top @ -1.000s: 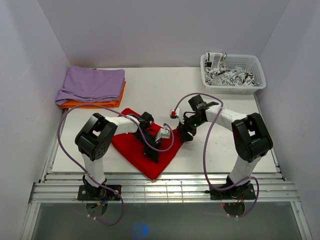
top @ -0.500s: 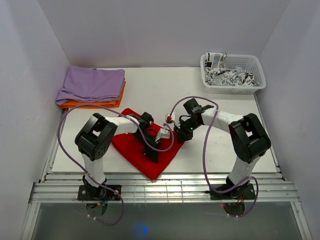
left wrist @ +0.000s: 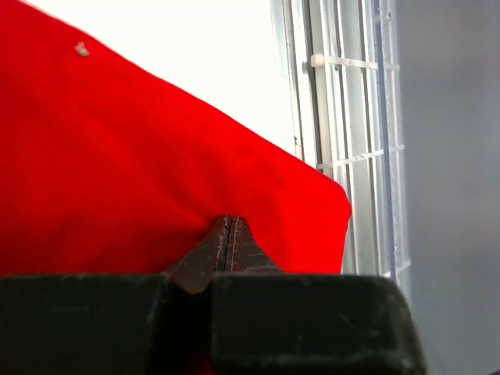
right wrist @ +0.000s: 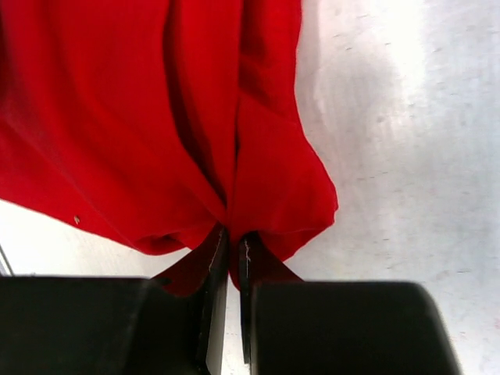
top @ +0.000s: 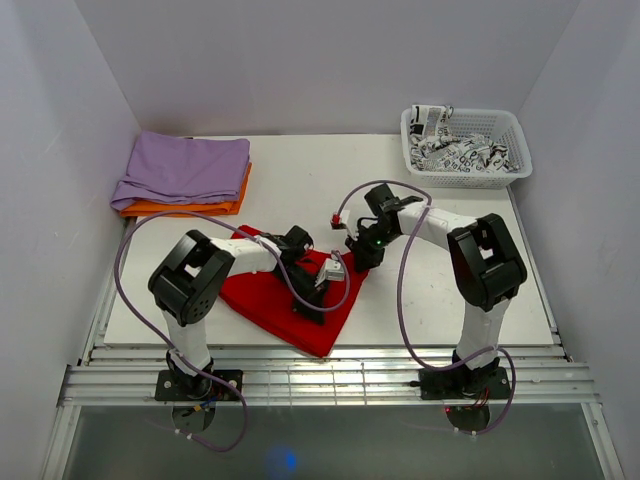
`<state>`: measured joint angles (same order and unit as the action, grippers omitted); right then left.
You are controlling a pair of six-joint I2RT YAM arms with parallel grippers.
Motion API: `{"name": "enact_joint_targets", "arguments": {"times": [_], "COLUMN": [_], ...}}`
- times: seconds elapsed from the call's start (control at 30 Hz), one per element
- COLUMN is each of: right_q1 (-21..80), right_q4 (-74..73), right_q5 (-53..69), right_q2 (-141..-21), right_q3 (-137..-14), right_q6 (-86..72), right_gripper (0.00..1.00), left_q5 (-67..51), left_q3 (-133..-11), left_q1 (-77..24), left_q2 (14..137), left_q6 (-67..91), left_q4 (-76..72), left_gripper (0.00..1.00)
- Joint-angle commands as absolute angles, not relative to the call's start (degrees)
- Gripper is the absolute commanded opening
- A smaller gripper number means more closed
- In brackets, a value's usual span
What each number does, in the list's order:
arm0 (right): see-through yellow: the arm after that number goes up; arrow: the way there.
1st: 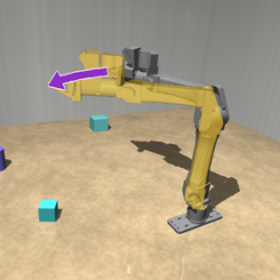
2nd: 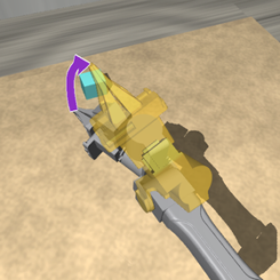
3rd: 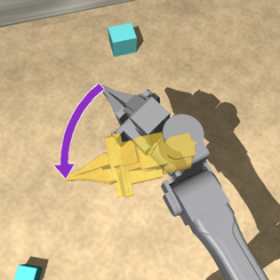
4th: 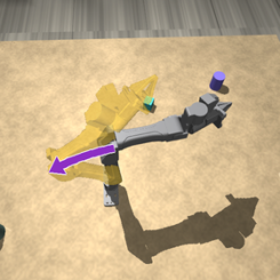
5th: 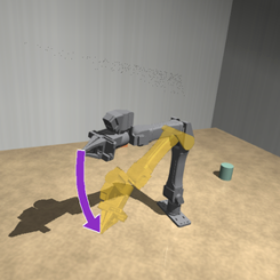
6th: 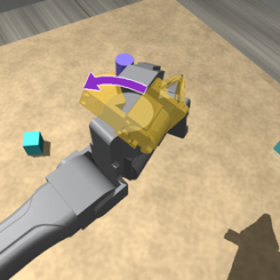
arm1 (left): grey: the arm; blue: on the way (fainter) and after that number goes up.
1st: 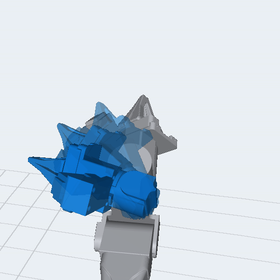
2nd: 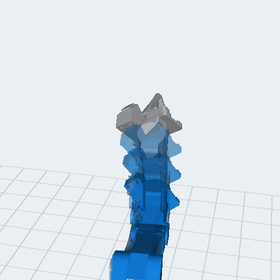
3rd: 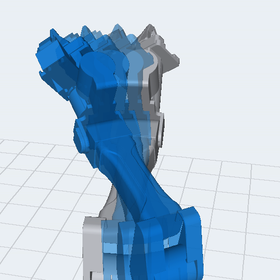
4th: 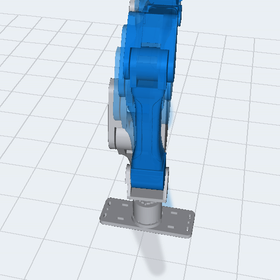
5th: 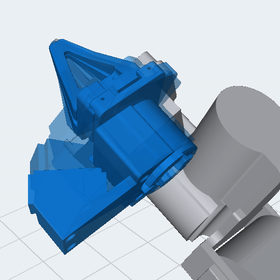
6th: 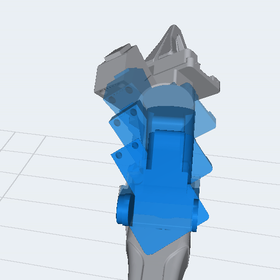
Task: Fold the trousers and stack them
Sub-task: Fold the trousers
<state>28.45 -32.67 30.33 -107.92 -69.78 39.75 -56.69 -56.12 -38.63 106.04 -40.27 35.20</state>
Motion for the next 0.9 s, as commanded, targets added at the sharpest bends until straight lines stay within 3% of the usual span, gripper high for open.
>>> {"name": "enact_joint_targets", "arguments": {"times": [0.0,0.07,0.17,0.27,0.3,0.37,0.4,0.47,0.63,0.8,0.83,0.87], "right_q1": [23.47,23.2,22.77,21.8,21.54,20.31,19.69,19.34,19.77,27.39,28.99,30.66], "right_q4": [-22.59,-22.33,-21.62,-21.62,-21.88,-22.41,-23.98,-26.7,-40.67,-45.71,-44.75,-43.34], "right_q5": [12.31,10.56,6.61,2.66,2.11,2.2,2.28,3.94,18.69,34.34,35.41,37.51], "right_q2": [-110.73,-111.62,-113.02,-114.08,-114.17,-113.21,-112.16,-111.1,-108.99,-107.41,-107.14,-107.05], "right_q3": [-75.93,-78.64,-82.51,-86.12,-88.39,-90.25,-92.09,-94.47,-102.47,-96.87,-94.94,-90.92], "right_q6": [42.01,41.58,41.31,40.7,40.0,39.47,38.94,38.15,31.84,26.02,24.8,22.52], "right_gripper": [0.08,0.08,0.16,0.36,0.48,0.61,0.76,0.84,0.89,0.89,0.89,0.89], "left_q5": [-49.48,-49.57,-50.62,-51.94,-52.47,-54.83,-55.45,-55.55,-59.76,-59.32,-60.11,-60.03], "left_q3": [-53.17,-53.52,-54.67,-55.98,-56.51,-58.44,-58.97,-60.46,-59.68,-60.65,-60.21,-60.21], "left_q1": [-40.52,-40.52,-40.52,-40.43,-40.26,-38.95,-38.15,-35.01,-20.24,-1.96,0.33,6.27], "left_q2": [108.19,108.81,109.25,107.67,105.93,103.81,101.45,98.72,89.57,84.29,84.03,84.02], "left_q6": [-40.61,-40.34,-39.38,-35.78,-34.38,-28.15,-25.78,-17.86,-4.67,-2.55,-2.55,-3.51], "left_q4": [41.4,41.4,41.31,39.38,37.98,35.96,33.51,31.3,24.52,29.69,30.4,31.8], "left_gripper": [0.03,0.03,0.06,0.21,0.25,0.37,0.4,0.43,0.54,0.68,0.9,0.92]}}
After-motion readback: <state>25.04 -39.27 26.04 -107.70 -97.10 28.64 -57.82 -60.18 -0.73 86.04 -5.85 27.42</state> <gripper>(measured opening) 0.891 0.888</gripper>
